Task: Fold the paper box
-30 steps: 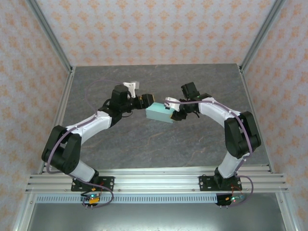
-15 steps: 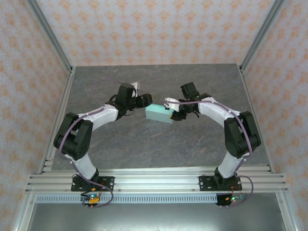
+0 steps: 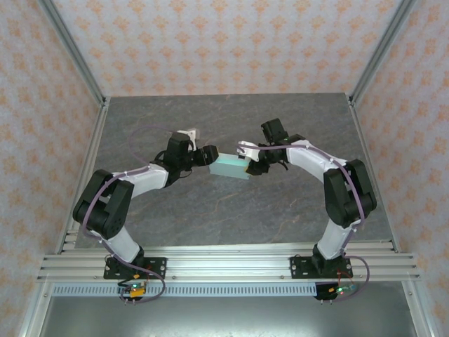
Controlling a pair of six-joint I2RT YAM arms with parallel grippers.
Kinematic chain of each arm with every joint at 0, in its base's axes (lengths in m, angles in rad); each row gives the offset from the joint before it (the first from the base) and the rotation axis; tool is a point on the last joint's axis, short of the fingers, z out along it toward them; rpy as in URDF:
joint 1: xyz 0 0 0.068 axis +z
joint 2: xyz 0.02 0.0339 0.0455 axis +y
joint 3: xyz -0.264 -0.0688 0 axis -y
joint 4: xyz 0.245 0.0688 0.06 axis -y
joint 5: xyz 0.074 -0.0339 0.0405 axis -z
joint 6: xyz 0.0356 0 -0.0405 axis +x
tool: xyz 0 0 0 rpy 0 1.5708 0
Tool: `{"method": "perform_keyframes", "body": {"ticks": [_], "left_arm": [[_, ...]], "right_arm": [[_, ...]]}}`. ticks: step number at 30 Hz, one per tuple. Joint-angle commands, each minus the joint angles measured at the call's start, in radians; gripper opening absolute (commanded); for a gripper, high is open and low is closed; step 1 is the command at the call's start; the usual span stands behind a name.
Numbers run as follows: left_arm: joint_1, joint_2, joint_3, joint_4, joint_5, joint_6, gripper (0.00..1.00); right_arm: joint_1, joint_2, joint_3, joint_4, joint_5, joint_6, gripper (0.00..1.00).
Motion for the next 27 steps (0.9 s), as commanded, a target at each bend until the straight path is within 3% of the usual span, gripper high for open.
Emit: {"method": "perform_keyframes", "body": {"ticks": [1, 5, 11, 15, 20, 27], "left_arm": [[0.003, 0.05, -0.06, -0.066, -0.05, 0.005, 0.7], [0.007, 0.051, -0.076, -0.042, -0.046, -0.012, 0.7], [0.009, 0.052, -0.062, -0.05, -0.043, -0.044, 0.7], [0.01, 0.055, -0.056, -0.053, -0.037, -0.049, 0.71], [0.011, 0.044, -0.056, -0.046, -0.038, -0.069, 0.71], [0.011, 0.066, -0.039, -0.046, -0.016, -0.087, 0.71]], "right_arm": [[0.001, 0.038, -0.04, -0.051, 0.016, 0.006, 0.36], [-0.005, 0.003, -0.04, -0.061, -0.025, -0.015, 0.44], [-0.047, -0.15, -0.099, 0.03, -0.194, -0.027, 0.52], [-0.048, -0.181, -0.116, 0.018, -0.191, -0.096, 0.52], [-0.045, -0.237, -0.183, 0.109, -0.212, -0.091, 0.52], [0.002, -0.233, -0.236, 0.095, -0.203, -0.114, 0.5]]}}
